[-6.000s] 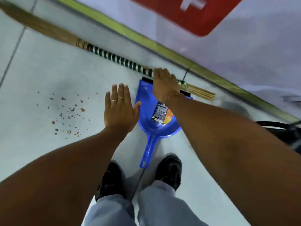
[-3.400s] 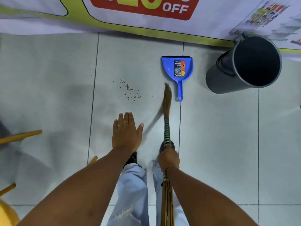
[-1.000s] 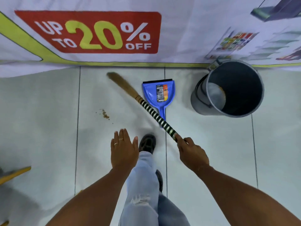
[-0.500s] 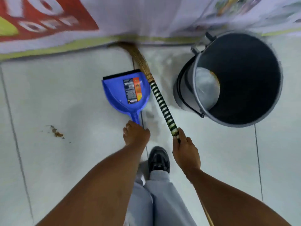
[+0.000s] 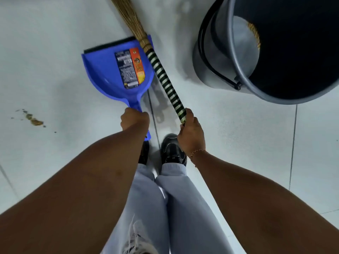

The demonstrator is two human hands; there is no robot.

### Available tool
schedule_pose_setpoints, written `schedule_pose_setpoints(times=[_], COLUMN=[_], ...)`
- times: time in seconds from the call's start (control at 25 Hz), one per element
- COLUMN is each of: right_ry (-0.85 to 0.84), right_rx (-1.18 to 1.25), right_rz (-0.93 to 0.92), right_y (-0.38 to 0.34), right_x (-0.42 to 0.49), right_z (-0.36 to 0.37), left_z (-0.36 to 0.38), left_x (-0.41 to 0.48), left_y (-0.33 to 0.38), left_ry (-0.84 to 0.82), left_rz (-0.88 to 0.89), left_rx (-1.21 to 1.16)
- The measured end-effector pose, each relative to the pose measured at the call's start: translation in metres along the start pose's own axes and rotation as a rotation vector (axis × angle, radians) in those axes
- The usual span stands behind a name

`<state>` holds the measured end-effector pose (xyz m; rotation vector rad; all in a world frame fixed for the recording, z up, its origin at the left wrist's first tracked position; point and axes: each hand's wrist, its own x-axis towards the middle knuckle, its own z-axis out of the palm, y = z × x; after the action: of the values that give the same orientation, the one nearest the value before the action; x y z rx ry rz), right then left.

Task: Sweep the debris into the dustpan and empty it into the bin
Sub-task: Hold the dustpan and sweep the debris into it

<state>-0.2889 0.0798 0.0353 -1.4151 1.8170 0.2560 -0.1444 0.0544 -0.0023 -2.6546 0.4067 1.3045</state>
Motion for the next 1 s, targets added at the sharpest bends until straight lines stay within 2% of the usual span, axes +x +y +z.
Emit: schedule_pose_setpoints(times=[0.08, 0.2, 0.36, 0.48, 0.6, 0.84, 1.0], right_ry=[-0.048, -0.120, -0.225, -0.255, -0.215, -0.114, -0.087], right_rx=[-0.078, -0.104, -0.089, -0.177, -0.195, -0.175, -0.239], right_rz=[0.033, 0.191, 0.064, -0.053, 0.006, 0.049, 0.051], right_y=[-0.026, -0.068, -0.124, -0.166, -0.200, -0.252, -0.242], right_x=[-0.033, -0.076, -0.134, -0.163, -0.181, -0.209, -0.216], right_z=[-0.022, -0.054, -0.071, -0.066, -0.038, 0.068, 0.131], left_z=[-0.037, -0.089, -0.159, -0.204, -0.232, -0.282, -0.285], left_x=[-0.033, -0.077, -0.124, -0.132, -0.111, -0.052, 0.002], left_y=[-0.018, -0.055, -0.116, -0.164, -0.211, -0.310, -0.390], left_ry=[-0.056, -0.099, 0.005, 0.054, 0.048, -0.059, -0.058], left_rz=[-0.025, -0.101, -0.196, -0.252, -0.212, 0.092, 0.080], left_rx=[-0.002, -0.060, -0.233, -0.328, -0.345, -0.153, 0.023])
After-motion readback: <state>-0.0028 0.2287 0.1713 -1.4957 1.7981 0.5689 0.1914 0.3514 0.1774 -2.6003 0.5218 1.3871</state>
